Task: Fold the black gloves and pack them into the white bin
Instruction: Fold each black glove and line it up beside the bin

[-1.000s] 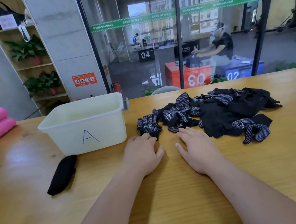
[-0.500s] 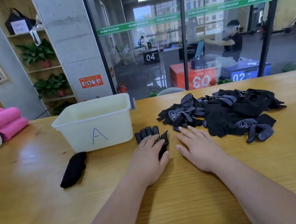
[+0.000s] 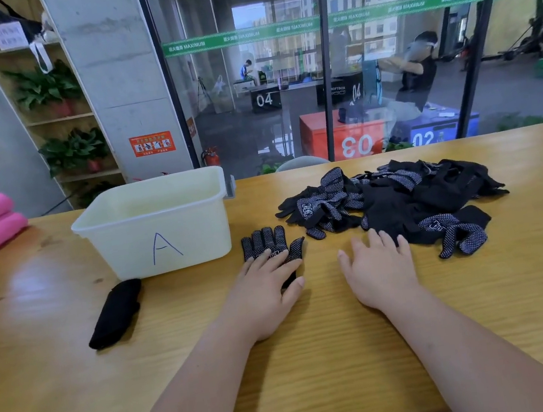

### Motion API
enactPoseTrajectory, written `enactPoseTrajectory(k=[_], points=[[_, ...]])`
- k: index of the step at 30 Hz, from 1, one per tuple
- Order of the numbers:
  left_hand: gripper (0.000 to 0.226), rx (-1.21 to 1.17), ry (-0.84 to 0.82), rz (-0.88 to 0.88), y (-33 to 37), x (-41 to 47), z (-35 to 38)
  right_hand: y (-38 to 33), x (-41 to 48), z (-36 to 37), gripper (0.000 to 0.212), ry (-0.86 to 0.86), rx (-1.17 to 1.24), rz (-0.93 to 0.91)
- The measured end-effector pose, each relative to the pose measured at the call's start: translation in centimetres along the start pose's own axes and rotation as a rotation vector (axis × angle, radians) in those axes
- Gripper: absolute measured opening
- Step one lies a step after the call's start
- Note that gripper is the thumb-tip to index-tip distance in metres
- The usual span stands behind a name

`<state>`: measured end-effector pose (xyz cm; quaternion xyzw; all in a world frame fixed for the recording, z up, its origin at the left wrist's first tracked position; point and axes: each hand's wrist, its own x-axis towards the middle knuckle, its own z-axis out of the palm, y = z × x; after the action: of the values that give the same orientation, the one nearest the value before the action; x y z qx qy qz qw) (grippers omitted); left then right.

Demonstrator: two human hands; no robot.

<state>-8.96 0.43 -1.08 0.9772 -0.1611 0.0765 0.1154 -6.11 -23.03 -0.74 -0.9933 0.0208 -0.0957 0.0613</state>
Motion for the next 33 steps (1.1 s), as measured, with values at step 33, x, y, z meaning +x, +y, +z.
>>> enactPoseTrajectory(k=[33], points=[[0.049, -0.101, 0.135, -0.038, 0.2, -0.6, -0.4, 2.8, 1.4, -0.7, 0.056, 0.019, 0.118, -0.130]])
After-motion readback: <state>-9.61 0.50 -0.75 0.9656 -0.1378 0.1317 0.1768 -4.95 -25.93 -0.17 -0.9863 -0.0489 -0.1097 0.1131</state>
